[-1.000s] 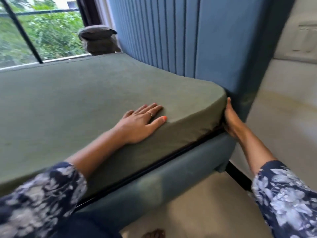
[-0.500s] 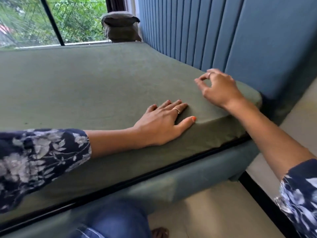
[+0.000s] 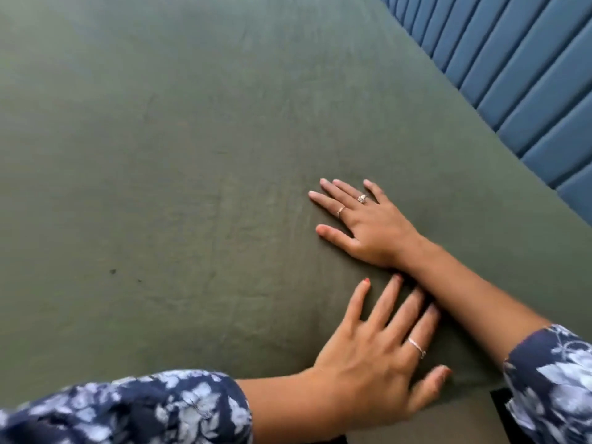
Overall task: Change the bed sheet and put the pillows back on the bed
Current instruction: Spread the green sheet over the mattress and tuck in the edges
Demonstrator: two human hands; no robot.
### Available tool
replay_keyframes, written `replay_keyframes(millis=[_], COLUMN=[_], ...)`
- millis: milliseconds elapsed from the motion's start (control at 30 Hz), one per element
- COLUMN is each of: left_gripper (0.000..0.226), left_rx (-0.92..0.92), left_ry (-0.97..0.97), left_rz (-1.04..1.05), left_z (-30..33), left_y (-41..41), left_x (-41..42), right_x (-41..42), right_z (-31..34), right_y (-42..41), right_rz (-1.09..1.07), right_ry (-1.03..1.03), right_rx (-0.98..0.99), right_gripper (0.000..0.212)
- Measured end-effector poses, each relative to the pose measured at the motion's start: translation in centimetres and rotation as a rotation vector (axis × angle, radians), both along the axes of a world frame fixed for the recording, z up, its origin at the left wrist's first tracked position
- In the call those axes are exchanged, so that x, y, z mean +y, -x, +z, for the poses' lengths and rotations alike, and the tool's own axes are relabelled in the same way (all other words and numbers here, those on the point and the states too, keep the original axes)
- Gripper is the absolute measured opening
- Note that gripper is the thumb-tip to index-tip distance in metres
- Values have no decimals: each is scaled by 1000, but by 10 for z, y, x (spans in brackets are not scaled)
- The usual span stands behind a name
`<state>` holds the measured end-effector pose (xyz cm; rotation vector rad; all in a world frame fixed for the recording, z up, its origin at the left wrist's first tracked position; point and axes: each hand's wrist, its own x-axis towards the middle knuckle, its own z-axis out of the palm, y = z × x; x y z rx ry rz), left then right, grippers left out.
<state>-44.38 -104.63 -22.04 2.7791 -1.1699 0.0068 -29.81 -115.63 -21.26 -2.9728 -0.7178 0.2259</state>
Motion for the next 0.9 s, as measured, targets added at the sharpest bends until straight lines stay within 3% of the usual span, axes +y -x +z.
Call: replay_keyframes(millis=[100,233,300,333,367,433,500,633,767,900], left_gripper=[60,35,92,105,90,50,45,63,102,98], left_rx=[-45,-144,-237,-199,-148,-137,-10,90,134,211], left_ry=[-110,-350,-490,-537,-584,-426,-197,-230,-197,-114], left_rz=[33,-102,-147,-126,-158,-240,-99,268,578,679], left_z=[-2,-21,-19,-12,0,28,55,73,69,38], left_y=[5,56,84,94,105,121,93,25,-47,-68], left_x=[-5,17,48,68,94,158,228,377,465,496], right_x=[5,14,22,25,30,50,83,192,305,373], right_z=[1,14,30,36,42,57,72,72,55,22], right_y=[9,43,57,64,70,82,89,89,71,58], right_rz=[-31,-82,-153,-189,-220,-280,-245,-4,54,-59], right_ry=[6,83,141,180,233,279,297,122,-78,-165], right_rx=[-33,71,167,215,265,343,354,296,245,130], right_gripper=[74,74,73,67,58,55,68,110,98,91])
